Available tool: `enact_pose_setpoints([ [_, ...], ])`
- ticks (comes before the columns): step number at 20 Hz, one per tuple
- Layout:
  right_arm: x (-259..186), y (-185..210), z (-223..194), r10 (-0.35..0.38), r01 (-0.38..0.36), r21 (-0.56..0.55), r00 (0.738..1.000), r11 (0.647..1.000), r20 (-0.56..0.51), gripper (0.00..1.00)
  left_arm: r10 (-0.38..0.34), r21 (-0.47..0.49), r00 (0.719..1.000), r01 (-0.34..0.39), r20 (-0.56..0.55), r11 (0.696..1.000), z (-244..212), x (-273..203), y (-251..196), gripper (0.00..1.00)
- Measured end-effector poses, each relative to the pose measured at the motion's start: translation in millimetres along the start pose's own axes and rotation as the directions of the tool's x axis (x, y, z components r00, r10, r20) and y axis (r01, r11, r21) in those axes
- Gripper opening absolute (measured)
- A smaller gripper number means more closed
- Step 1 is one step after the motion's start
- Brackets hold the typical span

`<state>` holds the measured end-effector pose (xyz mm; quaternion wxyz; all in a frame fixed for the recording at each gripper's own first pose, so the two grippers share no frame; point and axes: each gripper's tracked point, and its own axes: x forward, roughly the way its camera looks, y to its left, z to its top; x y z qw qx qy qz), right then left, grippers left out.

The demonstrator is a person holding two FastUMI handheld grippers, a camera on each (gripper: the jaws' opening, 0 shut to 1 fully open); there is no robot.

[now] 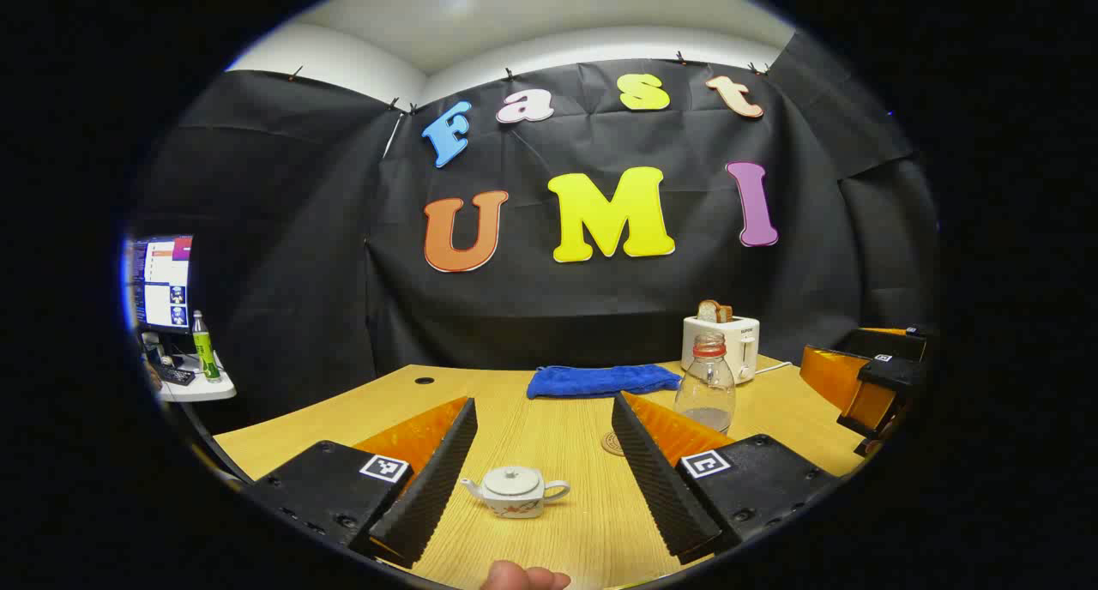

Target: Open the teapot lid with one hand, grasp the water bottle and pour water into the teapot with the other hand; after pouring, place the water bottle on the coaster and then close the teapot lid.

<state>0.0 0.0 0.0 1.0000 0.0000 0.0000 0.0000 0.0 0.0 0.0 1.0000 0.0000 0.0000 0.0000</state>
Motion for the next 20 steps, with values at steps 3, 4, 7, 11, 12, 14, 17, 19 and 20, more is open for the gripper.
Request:
enact_pose_setpoints([
  [3,0.4,-0.3,-0.4,0.001,-0.001,-0.004,1.0,1.0,-0.002,0.97,0.0,-0.006,1.0,0.0,0.0,1.0,-0.7,1.0,2.2,0.99],
  [4,-0.1,-0.3,1.2,0.003,-0.003,-0.008,1.0,1.0,-0.001,0.97,0.001,-0.007,1.0,-0.001,0.001,1.0,-0.2,1.0,1.9,0.99],
  [7,-1.0,-2.7,3.7,-0.001,0.002,-0.021,1.0,1.0,0.01,0.95,0.003,-0.003,1.0,-0.003,-0.003,1.0,-1.9,1.9,1.4,0.99],
  [11,-2.0,0.1,1.3,0.003,-0.003,-0.02,1.0,1.0,0.004,0.95,-0.006,0.004,1.0,0.006,-0.002,1.0,-1.7,0.2,-1.5,0.99],
  [12,-1.7,0.9,0.6,0.005,-0.005,-0.018,1.0,1.0,0.001,0.95,-0.005,0.008,1.0,0.005,-0.001,1.0,-0.1,0.8,-1.1,0.99],
  [14,-1.9,0.9,-0.4,0.008,-0.008,-0.012,1.0,1.0,-0.004,0.95,-0.005,0.007,1.0,0.005,-0.003,1.0,-1.0,-0.7,0.8,0.99],
  [17,-1.8,3.6,-2.5,0.013,-0.014,-0.015,1.0,1.0,-0.008,0.95,-0.005,0.009,1.0,0.005,-0.006,1.0,-2.1,-0.9,0.5,0.99],
  [19,-1.8,5.3,-3.1,0.019,-0.019,-0.017,1.0,1.0,-0.007,0.95,0.0,0.013,1.0,0.0,-0.008,1.0,-2.1,-0.2,1.5,0.99],
  [20,-0.6,6.6,-3.1,0.022,-0.022,-0.015,1.0,1.0,-0.007,0.97,-0.004,0.011,1.0,0.004,-0.006,1.0,-2.6,-0.9,2.5,0.99],
])
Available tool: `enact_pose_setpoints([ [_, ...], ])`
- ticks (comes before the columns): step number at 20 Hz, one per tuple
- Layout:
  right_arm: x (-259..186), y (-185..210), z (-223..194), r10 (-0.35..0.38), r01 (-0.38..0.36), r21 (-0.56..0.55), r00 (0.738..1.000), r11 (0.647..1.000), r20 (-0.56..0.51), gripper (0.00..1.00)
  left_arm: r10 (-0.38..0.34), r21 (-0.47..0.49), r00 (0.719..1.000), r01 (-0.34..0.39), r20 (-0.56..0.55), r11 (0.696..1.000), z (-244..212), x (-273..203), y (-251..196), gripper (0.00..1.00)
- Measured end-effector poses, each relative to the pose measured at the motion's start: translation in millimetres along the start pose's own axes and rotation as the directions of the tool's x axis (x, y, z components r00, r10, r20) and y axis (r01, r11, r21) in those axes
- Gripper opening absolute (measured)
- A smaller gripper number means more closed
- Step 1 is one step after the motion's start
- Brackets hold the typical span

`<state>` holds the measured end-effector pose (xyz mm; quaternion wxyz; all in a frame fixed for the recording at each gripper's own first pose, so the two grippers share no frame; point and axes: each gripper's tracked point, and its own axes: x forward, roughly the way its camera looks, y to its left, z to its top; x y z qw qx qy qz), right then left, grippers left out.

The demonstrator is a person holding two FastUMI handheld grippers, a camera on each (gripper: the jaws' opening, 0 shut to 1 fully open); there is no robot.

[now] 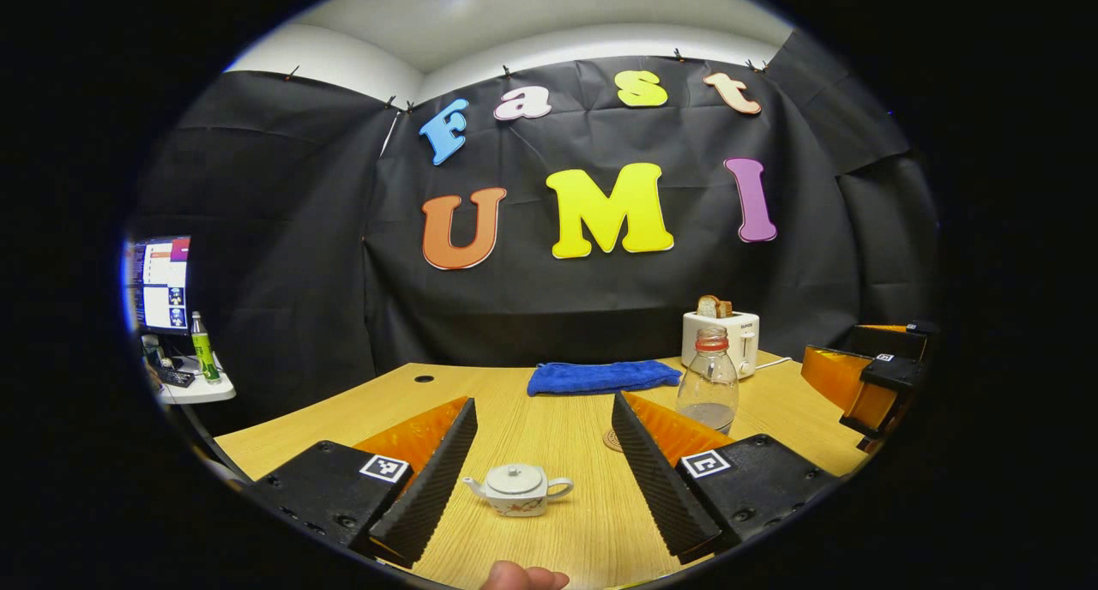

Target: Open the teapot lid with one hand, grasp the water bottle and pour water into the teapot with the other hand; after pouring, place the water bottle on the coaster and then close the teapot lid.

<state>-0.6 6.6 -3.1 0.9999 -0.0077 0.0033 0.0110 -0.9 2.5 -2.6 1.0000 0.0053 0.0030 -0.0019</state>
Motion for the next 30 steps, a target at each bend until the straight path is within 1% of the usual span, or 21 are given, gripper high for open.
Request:
enact_pose_setpoints([
  [2,2,4,-3,0.01,-0.01,0.003,1.0,1.0,-0.005,0.97,-0.008,-0.008,1.0,0.008,-0.01,1.0,-5,0,3,0.99],
  [5,6,4,-14,0.006,-0.007,-0.022,1.0,1.0,-0.018,0.95,0.014,-0.023,0.999,-0.015,-0.048,1.0,-22,-3,17,0.99],
  [6,7,3,-17,0.005,-0.006,-0.031,1.0,1.0,-0.024,0.97,0.019,-0.03,0.998,-0.021,-0.066,0.999,-30,-2,22,0.99],
  [7,8,4,-21,0.008,-0.009,-0.032,1.0,0.999,-0.03,0.95,0.024,-0.037,0.996,-0.027,-0.086,0.999,-37,-2,25,0.99],
  [8,9,5,-24,0.012,-0.013,-0.03,0.999,0.999,-0.036,0.97,0.027,-0.04,0.993,-0.032,-0.111,0.999,-45,-1,29,0.99],
  [10,10,4,-28,0.012,-0.013,-0.032,0.999,0.999,-0.047,0.97,0.029,-0.03,0.987,-0.035,-0.159,0.999,-61,3,33,0.99],
  [11,12,2,-32,0.007,-0.009,-0.038,0.998,0.999,-0.056,0.95,0.029,-0.026,0.984,-0.035,-0.177,0.999,-65,5,36,0.99],
  [13,14,-1,-36,0.003,-0.005,-0.033,0.998,0.999,-0.068,0.95,0.017,-0.027,0.98,-0.023,-0.2,0.999,-71,10,36,0.99],
  [15,16,-6,-40,-0.006,0.004,-0.027,0.997,1.0,-0.076,0.95,0.0,-0.032,0.977,-0.006,-0.213,0.999,-74,18,34,0.95],
  [16,16,-10,-39,-0.014,0.012,-0.028,0.997,1.0,-0.075,0.97,-0.009,-0.03,0.975,0.002,-0.224,1.0,-78,23,33,0.89],
  [19,18,-22,-38,-0.043,0.04,-0.047,0.997,0.998,-0.065,0.97,-0.029,-0.022,0.963,0.024,-0.266,0.999,-90,35,27,0.79],
  [21,20,-29,-37,-0.056,0.053,-0.054,0.997,0.997,-0.06,0.95,-0.039,-0.022,0.956,0.034,-0.291,0.999,-95,44,24,0.71],
  [22,20,-32,-38,-0.06,0.057,-0.055,0.996,0.997,-0.06,0.95,-0.04,-0.027,0.95,0.033,-0.309,0.999,-101,44,26,0.65],
  [23,21,-36,-39,-0.069,0.066,-0.055,0.996,0.996,-0.062,0.95,-0.041,-0.03,0.944,0.033,-0.327,0.999,-105,46,26,0.63],
  [24,22,-40,-40,-0.081,0.077,-0.055,0.995,0.995,-0.065,0.95,-0.034,-0.028,0.939,0.026,-0.342,0.999,-108,51,26,0.63],
  [25,23,-42,-42,-0.086,0.082,-0.052,0.994,0.995,-0.07,0.95,-0.029,-0.031,0.936,0.02,-0.352,0.999,-111,52,26,0.54],
  [26,24,-42,-43,-0.084,0.08,-0.049,0.994,0.996,-0.077,0.95,-0.029,-0.029,0.938,0.02,-0.345,0.999,-109,54,27,0.47],
  [27,26,-42,-45,-0.082,0.078,-0.046,0.993,0.996,-0.08,0.95,-0.024,-0.023,0.937,0.017,-0.347,1.0,-109,55,27,0.46],
  [28,27,-40,-45,-0.079,0.076,-0.042,0.993,0.996,-0.082,0.97,-0.023,-0.019,0.938,0.018,-0.347,1.0,-109,55,27,0.36],
  [29,27,-38,-48,-0.074,0.071,-0.037,0.994,0.997,-0.086,0.95,-0.014,-0.012,0.937,0.011,-0.35,1.0,-110,56,29,0.39],
  [30,28,-33,-50,-0.06,0.058,-0.029,0.994,0.998,-0.094,0.97,-0.018,-0.012,0.937,0.015,-0.348,1.0,-109,55,28,0.23],
])
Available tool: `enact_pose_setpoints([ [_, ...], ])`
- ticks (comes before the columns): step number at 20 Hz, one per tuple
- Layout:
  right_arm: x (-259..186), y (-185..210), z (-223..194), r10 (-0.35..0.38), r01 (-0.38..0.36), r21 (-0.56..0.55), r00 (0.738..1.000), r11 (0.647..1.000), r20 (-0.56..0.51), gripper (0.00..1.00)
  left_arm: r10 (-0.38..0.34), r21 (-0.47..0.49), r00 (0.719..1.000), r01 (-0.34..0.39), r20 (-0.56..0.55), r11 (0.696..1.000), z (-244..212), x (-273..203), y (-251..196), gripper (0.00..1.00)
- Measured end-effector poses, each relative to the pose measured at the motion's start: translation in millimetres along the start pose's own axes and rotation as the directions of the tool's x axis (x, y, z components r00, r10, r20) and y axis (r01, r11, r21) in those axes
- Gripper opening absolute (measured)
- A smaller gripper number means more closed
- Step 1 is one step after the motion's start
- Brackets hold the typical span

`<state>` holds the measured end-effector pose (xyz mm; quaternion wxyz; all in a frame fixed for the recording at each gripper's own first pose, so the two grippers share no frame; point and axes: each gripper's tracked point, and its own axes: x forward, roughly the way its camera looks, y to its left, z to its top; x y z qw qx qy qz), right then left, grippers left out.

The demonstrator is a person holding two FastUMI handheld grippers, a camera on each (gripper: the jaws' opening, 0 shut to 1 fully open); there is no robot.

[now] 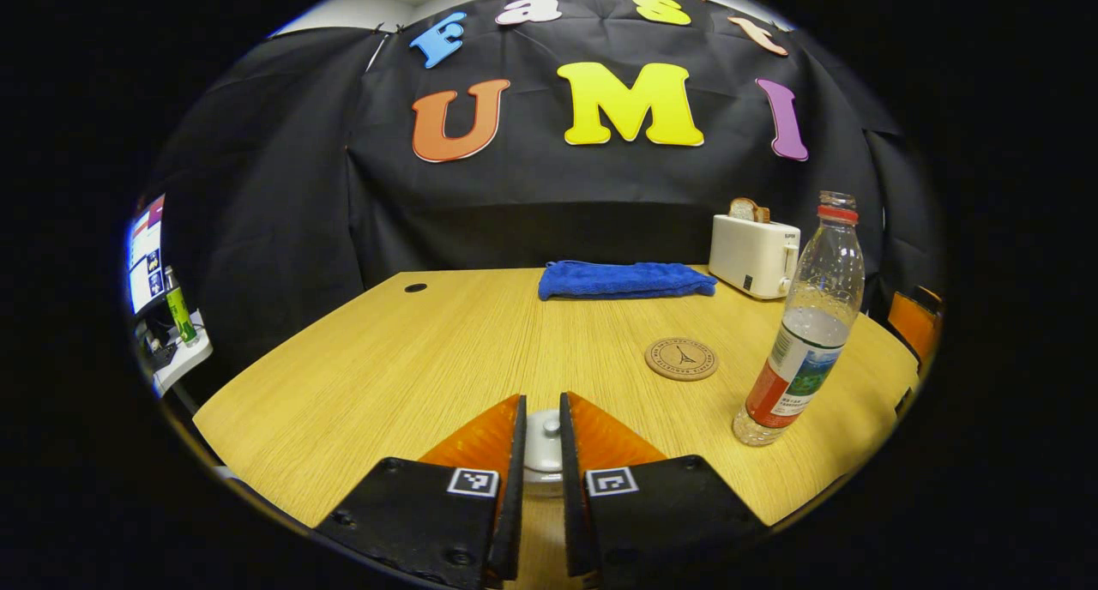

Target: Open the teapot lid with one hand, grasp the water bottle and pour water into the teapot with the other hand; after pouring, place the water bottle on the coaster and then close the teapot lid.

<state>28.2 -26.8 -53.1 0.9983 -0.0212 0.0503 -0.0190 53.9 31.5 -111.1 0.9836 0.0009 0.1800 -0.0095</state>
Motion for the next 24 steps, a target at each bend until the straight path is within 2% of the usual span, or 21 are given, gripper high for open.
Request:
enact_pose_setpoints([
  [4,-2,21,-9,0.088,-0.087,0.019,0.996,0.996,-0.026,0.95,-0.033,-0.018,0.999,0.033,0.021,0.999,4,1,-3,0.06],
  [9,-14,50,-9,0.228,-0.227,0.032,0.974,0.973,-0.009,0.98,-0.055,-0.048,0.997,0.058,0.061,0.997,17,-7,0,0.03],
  [10,-16,59,-11,0.257,-0.257,0.032,0.966,0.966,-0.018,0.95,-0.065,-0.051,0.995,0.069,0.071,0.996,22,-12,-1,0.03],
  [14,-17,91,-25,0.339,-0.339,0.018,0.939,0.941,-0.061,0.97,-0.087,-0.049,0.99,0.093,0.111,0.994,35,-31,-2,0.03],
  [20,16,119,-36,0.361,-0.362,0.009,0.928,0.932,-0.095,0.97,-0.055,-0.012,0.987,0.057,0.15,0.998,38,-53,12,0.03],
  [24,38,127,-51,0.34,-0.338,0.042,0.929,0.94,-0.147,0.98,-0.024,-0.043,0.987,0.031,0.159,0.999,37,-59,26,0.03],
])
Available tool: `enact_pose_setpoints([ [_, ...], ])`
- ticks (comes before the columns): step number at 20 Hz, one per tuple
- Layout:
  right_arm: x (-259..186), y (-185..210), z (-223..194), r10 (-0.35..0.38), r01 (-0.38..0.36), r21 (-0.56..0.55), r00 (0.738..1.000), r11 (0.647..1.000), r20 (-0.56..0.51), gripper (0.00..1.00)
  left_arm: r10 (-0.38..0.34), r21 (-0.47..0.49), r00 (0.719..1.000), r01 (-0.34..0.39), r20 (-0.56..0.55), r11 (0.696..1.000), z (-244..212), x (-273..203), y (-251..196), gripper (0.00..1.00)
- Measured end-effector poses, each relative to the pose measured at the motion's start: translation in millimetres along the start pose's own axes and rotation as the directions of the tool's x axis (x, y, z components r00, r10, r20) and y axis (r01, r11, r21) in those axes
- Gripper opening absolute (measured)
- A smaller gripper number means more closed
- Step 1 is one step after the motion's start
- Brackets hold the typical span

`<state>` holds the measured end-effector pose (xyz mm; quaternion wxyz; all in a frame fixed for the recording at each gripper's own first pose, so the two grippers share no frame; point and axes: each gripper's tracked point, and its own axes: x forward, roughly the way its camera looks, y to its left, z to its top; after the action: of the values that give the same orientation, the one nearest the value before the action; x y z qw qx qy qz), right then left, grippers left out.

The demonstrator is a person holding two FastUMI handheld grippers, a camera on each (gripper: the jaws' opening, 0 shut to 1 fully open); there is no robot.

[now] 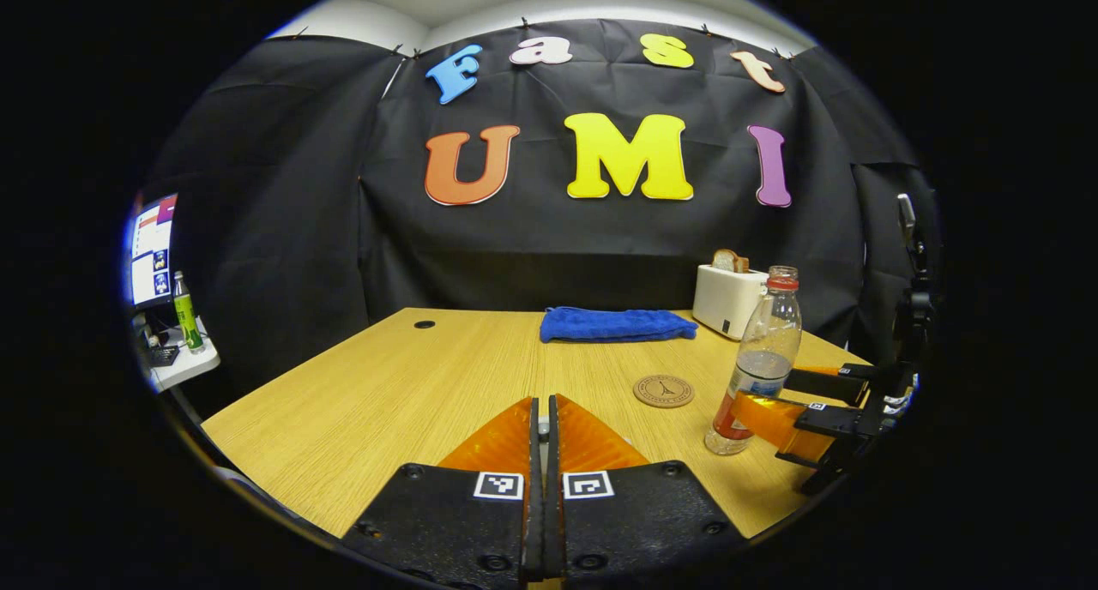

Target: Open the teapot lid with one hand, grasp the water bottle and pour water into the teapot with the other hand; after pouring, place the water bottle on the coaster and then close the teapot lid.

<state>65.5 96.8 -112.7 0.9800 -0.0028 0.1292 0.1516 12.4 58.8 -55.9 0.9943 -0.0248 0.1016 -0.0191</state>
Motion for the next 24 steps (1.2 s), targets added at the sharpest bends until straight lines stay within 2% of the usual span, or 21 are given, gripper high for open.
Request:
enact_pose_setpoints([
  [3,5,-1,1,-0.014,0.014,0.016,1.0,1.0,-0.011,0.95,0.028,0.016,1.0,-0.028,0.011,0.999,2,-3,14,0.03],
  [5,7,0,4,-0.023,0.023,0.012,1.0,1.0,-0.006,0.83,0.028,0.015,1.0,-0.028,0.014,0.999,1,-3,18,0.03],
  [7,6,3,6,-0.027,0.027,-0.017,1.0,0.999,-0.005,0.77,0.025,0.015,1.0,-0.025,0.018,1.0,2,-3,21,0.03],
  [11,6,0,23,-0.076,0.08,-0.202,0.997,0.976,0.027,0.73,0.012,0.014,1.0,-0.013,0.019,1.0,2,-4,25,0.03],
  [13,9,5,32,-0.079,0.087,-0.314,0.996,0.945,0.037,0.73,0.017,0.016,1.0,-0.018,0.02,1.0,1,-4,30,0.03],
  [16,21,11,30,-0.083,0.07,-0.53,0.997,0.845,-0.001,0.73,0.029,0.011,0.999,-0.029,0.027,1.0,3,-5,37,0.03],
  [18,29,13,27,-0.088,0.054,-0.644,0.996,0.763,-0.021,0.73,0.03,0.013,0.999,-0.031,0.025,0.999,1,-5,39,0.03],
  [19,31,13,26,-0.097,0.056,-0.702,0.995,0.71,-0.018,0.73,0.032,0.014,0.999,-0.032,0.029,0.999,1,-6,43,0.03],
  [22,41,14,26,-0.127,0.076,-0.851,0.992,0.52,0.011,0.73,0.039,0.015,0.999,-0.039,0.035,0.999,1,-6,51,0.03],
  [24,48,13,25,-0.123,0.085,-0.899,0.992,0.429,0.035,0.74,0.041,0.014,0.999,-0.041,0.03,0.999,0,-4,56,0.03],
])
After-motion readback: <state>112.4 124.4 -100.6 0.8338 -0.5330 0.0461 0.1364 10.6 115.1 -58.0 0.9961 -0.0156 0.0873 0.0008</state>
